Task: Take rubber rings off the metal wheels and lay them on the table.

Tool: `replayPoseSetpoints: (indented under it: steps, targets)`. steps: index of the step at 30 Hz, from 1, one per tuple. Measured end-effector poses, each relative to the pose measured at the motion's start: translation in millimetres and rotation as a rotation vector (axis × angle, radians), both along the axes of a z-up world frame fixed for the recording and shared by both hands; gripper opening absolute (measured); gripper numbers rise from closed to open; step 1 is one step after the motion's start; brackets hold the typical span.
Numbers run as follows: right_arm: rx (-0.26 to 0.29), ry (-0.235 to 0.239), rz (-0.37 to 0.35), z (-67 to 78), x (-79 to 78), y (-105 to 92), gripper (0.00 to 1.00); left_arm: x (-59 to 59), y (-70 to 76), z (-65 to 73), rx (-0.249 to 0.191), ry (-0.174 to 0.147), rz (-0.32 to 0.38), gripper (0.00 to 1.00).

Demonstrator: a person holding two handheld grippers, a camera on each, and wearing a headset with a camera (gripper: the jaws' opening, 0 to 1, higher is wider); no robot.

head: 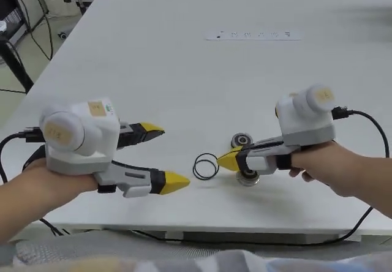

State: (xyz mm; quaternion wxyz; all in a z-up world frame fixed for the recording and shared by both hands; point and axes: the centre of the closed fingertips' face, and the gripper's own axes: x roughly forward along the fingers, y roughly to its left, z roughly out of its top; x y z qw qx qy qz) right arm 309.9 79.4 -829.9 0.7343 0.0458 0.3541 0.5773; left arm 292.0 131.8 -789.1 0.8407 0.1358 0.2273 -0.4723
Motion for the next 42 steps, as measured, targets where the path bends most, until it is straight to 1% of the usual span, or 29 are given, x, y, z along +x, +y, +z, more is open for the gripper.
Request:
replayPoseSetpoints:
  steps: [2, 5, 6, 8, 9, 11, 13, 16, 21, 25, 28, 30, 32, 33, 35, 38, 42]
  targets:
    - [-0.007, 0.01, -0.021, -1.9, 2.9, 1.7, 0.0, -0.8, 4.6, 0.0, 0.003, -0.004, 0.007, 0.67]
    - [-0.012, 0.018, -0.028, -3.7, 3.4, 3.5, 0.0, -1.2, 11.4, 1.1, 0.0, -0.008, 0.021, 0.67]
    - [-0.03, 0.02, -0.04, -6.8, 4.4, 2.9, 0.0, -1.2, 13.1, 1.2, 0.002, -0.009, 0.024, 0.67]
    - [-0.043, 0.029, -0.037, -10.1, 2.9, 3.5, 0.0, -1.4, 16.7, 1.8, 0.006, -0.015, 0.029, 0.67]
    - [-0.06, 0.027, -0.042, -13.2, 3.2, 2.4, 0.0, -1.2, 18.5, 2.3, 0.005, -0.017, 0.032, 0.67]
    - [-0.058, 0.034, -0.045, -13.7, 2.1, 2.7, 0.0, -0.6, 20.4, 2.7, 0.003, -0.018, 0.037, 0.67]
    - [-0.075, 0.032, -0.06, -16.7, 3.7, 1.2, 0.0, 0.5, 22.9, 3.2, 0.002, -0.022, 0.044, 0.67]
    - [-0.075, 0.039, -0.068, -18.1, 3.9, 1.5, 0.0, 1.1, 25.4, 3.6, -0.003, -0.022, 0.053, 0.67]
    - [-0.081, 0.048, -0.082, -20.8, 5.2, 1.1, 0.0, 0.3, 26.7, 2.1, -0.003, -0.018, 0.056, 0.67]
    - [-0.086, 0.045, -0.091, -21.7, 7.6, 0.8, 0.0, -0.3, 26.5, -0.1, -0.002, -0.009, 0.057, 0.67]
    - [-0.096, 0.044, -0.088, -22.9, 8.8, 1.2, 0.0, -0.6, 25.9, -1.0, 0.003, -0.008, 0.053, 0.67]
    - [-0.113, 0.03, -0.081, -24.8, 9.9, 0.6, 0.0, 0.0, 26.5, -1.1, 0.008, -0.009, 0.053, 0.67]
    - [-0.122, 0.028, -0.085, -26.2, 11.5, 0.2, 0.01, 0.7, 26.6, -0.4, 0.006, -0.008, 0.056, 0.67]
    - [-0.123, 0.025, -0.08, -26.6, 11.6, 0.5, 0.02, 0.7, 26.6, -0.4, 0.007, -0.007, 0.056, 0.66]
    - [-0.126, 0.022, -0.072, -27.3, 11.5, 1.3, 0.01, 0.7, 26.8, -0.5, 0.009, -0.006, 0.057, 0.66]
    - [-0.136, 0.012, -0.066, -28.3, 12.1, 1.2, 0.05, 0.4, 27.3, -1.4, 0.011, -0.001, 0.061, 0.66]
    - [-0.128, 0.001, -0.064, -25.8, 11.0, 0.4, 0.07, 0.6, 26.8, -1.4, 0.013, 0.0, 0.063, 0.66]
